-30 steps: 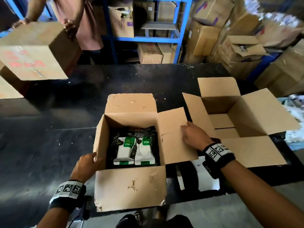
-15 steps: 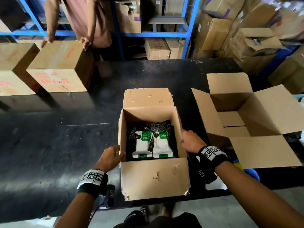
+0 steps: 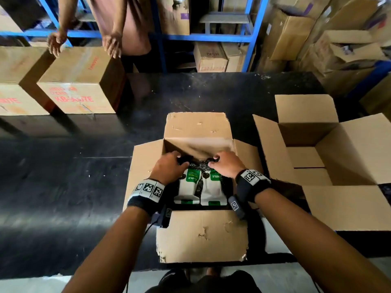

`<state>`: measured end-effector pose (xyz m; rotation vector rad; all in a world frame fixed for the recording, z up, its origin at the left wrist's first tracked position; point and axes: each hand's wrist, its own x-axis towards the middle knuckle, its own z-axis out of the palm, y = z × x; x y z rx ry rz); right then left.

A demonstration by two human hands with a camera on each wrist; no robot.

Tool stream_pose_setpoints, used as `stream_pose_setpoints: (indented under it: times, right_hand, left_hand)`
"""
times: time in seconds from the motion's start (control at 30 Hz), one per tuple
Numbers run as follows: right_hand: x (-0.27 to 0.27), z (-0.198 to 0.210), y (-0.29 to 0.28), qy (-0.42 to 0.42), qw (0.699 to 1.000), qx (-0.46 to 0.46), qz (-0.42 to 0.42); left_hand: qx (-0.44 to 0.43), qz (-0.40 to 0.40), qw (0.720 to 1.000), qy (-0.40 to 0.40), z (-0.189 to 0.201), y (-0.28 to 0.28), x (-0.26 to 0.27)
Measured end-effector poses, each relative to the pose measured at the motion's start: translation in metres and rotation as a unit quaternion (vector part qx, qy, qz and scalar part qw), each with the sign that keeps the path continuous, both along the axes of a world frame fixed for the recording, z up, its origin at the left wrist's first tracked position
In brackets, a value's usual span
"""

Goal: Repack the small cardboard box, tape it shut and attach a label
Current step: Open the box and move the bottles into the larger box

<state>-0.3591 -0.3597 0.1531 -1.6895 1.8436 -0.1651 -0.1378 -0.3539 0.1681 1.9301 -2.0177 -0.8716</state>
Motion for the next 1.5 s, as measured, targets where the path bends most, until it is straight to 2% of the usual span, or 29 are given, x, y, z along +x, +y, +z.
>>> stream_pose_setpoints:
  times: [0.13,0.27,0.37,0.47,0.57,0.67,0.73,0.93,1.07,1.27,1.5]
  right_hand:
    - [0.018,-0.022,-0.031,0.003,0.998,0.054,-0.037]
    - [0.015,-0.053,-0.051,0.042,0.991,0.104,-0.078]
    - [0.012,-0.077,-0.057,0.084,0.978,0.189,-0.039]
    - [0.014,-0.098,-0.059,0.102,0.963,0.251,0.009]
    - [0.016,-0.121,-0.063,0.099,0.957,0.273,0.005]
    - [0.016,-0.129,-0.061,0.109,0.962,0.252,0.006]
    - [0.015,-0.134,-0.060,0.100,0.962,0.256,-0.012]
    - [0.009,-0.131,-0.059,0.059,0.966,0.248,-0.051]
    - [0.005,-0.114,-0.061,0.040,0.972,0.222,-0.074]
    - [-0.001,-0.063,-0.056,0.002,0.985,0.133,-0.106]
    - [-0.002,0.012,-0.022,-0.053,0.995,-0.005,-0.088]
  left_hand:
    - [0.073,-0.038,0.996,-0.045,-0.031,-0.039,-0.029]
    - [0.142,-0.054,0.982,-0.112,-0.072,-0.062,-0.038]
    - [0.213,-0.047,0.965,-0.148,-0.105,-0.069,-0.042]
    - [0.260,-0.054,0.953,-0.147,-0.129,-0.067,-0.044]
    - [0.282,-0.034,0.950,-0.132,-0.151,-0.069,-0.046]
    - [0.284,0.014,0.947,-0.152,-0.172,-0.067,-0.049]
    - [0.276,0.011,0.946,-0.169,-0.175,-0.064,-0.053]
    - [0.290,-0.008,0.940,-0.180,-0.160,-0.068,-0.054]
    - [0.279,0.003,0.947,-0.158,-0.140,-0.074,-0.046]
    - [0.219,0.017,0.968,-0.118,-0.076,-0.082,-0.036]
    - [0.113,0.004,0.989,-0.091,-0.003,-0.064,-0.028]
